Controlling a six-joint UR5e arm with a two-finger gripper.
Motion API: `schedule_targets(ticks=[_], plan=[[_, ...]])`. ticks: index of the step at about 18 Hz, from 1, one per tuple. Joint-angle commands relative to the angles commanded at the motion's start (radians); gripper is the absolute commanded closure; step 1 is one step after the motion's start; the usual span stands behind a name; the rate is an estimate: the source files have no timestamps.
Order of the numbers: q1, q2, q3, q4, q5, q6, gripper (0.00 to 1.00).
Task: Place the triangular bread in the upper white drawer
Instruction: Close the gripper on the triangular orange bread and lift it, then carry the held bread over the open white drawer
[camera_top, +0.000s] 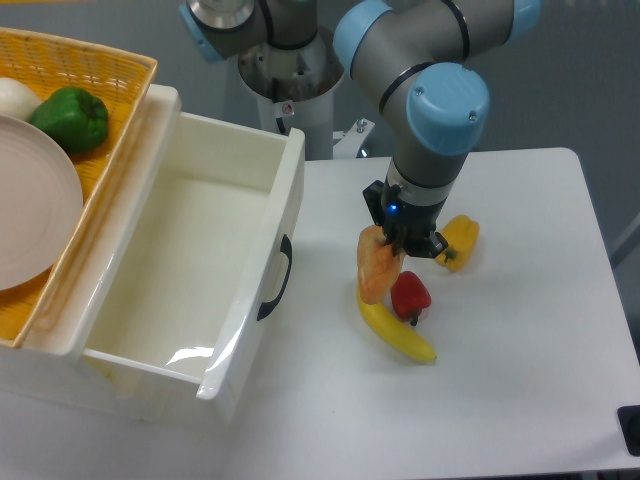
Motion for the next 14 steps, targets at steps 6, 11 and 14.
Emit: schedule_targets(ticks=[6,11,14], plan=[[0.009,0.021,0.005,0.000,-0.066,-0.109,0.94],[0.026,0.044,0.005,-0.002,-0.158,-0.210,0.93],[0.026,0.070,0.002,-0.003,-0.215,-0.284,0.93]])
